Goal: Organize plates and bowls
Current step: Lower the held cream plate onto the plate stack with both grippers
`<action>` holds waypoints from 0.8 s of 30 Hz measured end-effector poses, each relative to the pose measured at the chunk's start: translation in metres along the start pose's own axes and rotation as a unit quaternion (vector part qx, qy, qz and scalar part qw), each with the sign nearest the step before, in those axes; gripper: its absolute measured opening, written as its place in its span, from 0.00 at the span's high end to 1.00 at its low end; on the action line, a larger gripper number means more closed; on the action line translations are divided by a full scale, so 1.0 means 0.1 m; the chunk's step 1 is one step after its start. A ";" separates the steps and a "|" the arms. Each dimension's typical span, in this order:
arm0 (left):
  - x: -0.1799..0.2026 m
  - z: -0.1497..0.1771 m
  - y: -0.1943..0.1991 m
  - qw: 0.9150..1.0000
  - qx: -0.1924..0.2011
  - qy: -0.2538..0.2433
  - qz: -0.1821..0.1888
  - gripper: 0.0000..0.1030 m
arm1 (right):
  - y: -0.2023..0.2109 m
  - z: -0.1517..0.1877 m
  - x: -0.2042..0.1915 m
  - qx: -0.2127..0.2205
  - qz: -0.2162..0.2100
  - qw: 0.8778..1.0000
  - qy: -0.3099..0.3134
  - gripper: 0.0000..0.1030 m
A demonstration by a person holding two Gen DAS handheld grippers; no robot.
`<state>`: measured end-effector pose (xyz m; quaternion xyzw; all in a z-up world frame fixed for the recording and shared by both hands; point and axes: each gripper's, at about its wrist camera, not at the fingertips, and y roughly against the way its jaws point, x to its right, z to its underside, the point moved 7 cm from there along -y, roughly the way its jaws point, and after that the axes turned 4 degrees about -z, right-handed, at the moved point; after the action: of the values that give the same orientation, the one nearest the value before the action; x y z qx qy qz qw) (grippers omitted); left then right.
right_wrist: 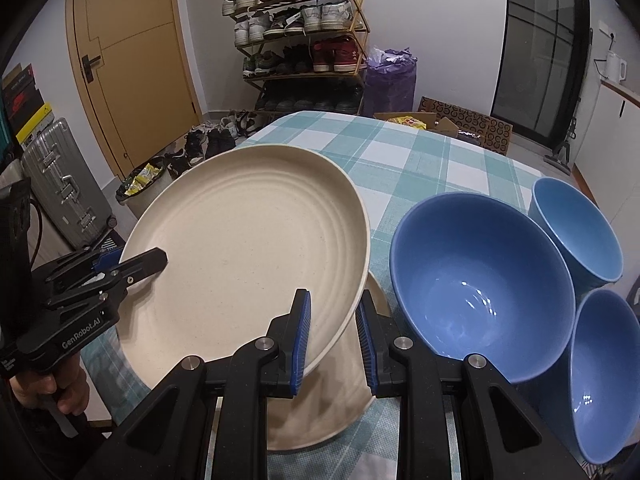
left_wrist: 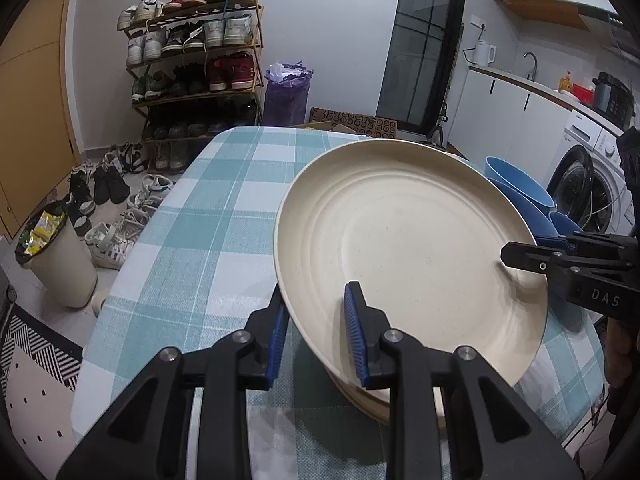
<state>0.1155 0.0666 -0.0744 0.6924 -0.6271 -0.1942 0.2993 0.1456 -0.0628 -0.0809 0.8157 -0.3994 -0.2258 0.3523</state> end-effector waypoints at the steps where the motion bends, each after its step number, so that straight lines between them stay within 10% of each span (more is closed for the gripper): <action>1: 0.01 0.02 -0.01 1.000 -0.004 -0.001 0.001 0.75 | 0.00 0.02 0.00 0.000 -0.001 1.000 -0.002 0.77; 24: 0.09 0.19 -0.17 0.999 -0.028 -0.018 -0.011 0.75 | -0.08 0.52 0.01 -0.038 0.022 0.999 -0.023 0.77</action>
<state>0.1175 0.0550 -0.0989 0.6870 -0.6193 -0.2270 0.3051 0.1164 -0.0805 -0.1210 0.7872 -0.4165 -0.2513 0.3791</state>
